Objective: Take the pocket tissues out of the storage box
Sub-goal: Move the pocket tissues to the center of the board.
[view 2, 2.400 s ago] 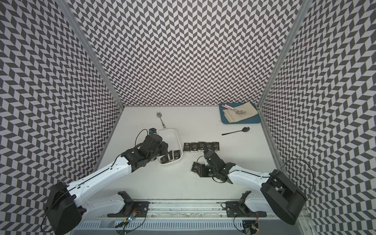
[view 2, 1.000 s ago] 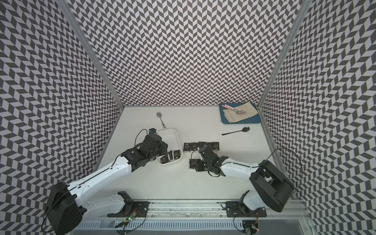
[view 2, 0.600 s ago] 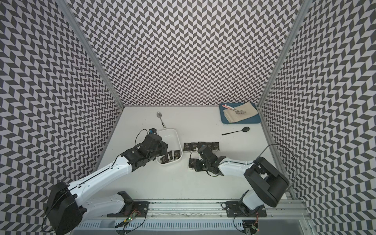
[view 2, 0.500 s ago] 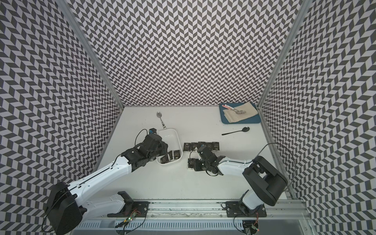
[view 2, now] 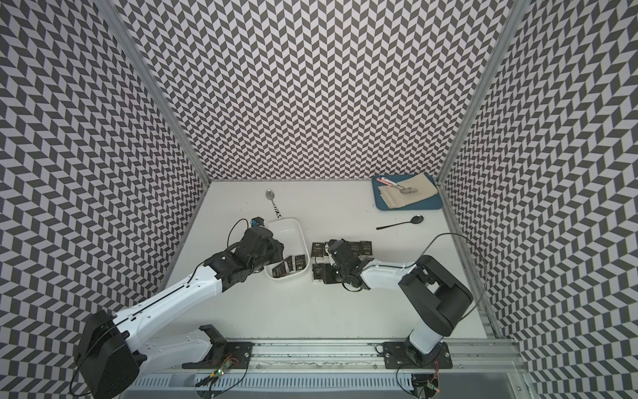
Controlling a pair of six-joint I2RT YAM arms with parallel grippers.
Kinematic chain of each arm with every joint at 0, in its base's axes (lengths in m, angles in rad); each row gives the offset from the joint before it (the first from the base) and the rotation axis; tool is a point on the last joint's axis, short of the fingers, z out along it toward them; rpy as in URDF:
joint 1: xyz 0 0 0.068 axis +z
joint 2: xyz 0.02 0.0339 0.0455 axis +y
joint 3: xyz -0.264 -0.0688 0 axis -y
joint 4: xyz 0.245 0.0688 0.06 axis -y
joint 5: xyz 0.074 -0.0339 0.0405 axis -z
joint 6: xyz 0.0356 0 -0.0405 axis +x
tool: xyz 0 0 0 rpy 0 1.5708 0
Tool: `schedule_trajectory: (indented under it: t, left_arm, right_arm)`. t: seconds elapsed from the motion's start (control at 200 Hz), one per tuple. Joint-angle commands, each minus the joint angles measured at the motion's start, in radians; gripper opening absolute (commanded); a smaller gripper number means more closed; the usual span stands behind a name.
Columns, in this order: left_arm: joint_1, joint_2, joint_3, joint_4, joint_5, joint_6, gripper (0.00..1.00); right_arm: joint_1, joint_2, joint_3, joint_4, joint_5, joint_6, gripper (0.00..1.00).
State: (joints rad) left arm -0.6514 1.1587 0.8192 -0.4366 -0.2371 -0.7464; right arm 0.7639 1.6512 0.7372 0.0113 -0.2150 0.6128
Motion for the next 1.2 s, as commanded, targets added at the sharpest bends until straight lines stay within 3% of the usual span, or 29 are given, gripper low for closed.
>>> schedule_trajectory:
  t: [0.0, 0.486, 1.192]
  left_arm:
    - [0.011, -0.027, 0.017, -0.008, -0.004, 0.022, 0.34]
    - [0.039, -0.034, 0.01, -0.008, 0.013, 0.044, 0.34]
    - [0.058, -0.05, -0.011, 0.002, 0.026, 0.042, 0.34]
  right_arm:
    - [0.001, 0.033, 0.022, 0.013, 0.04, 0.015, 0.26]
    - [-0.011, 0.087, 0.064, 0.023, 0.071, 0.057, 0.26]
    - [-0.028, 0.045, 0.044, 0.007, 0.081, 0.05, 0.27]
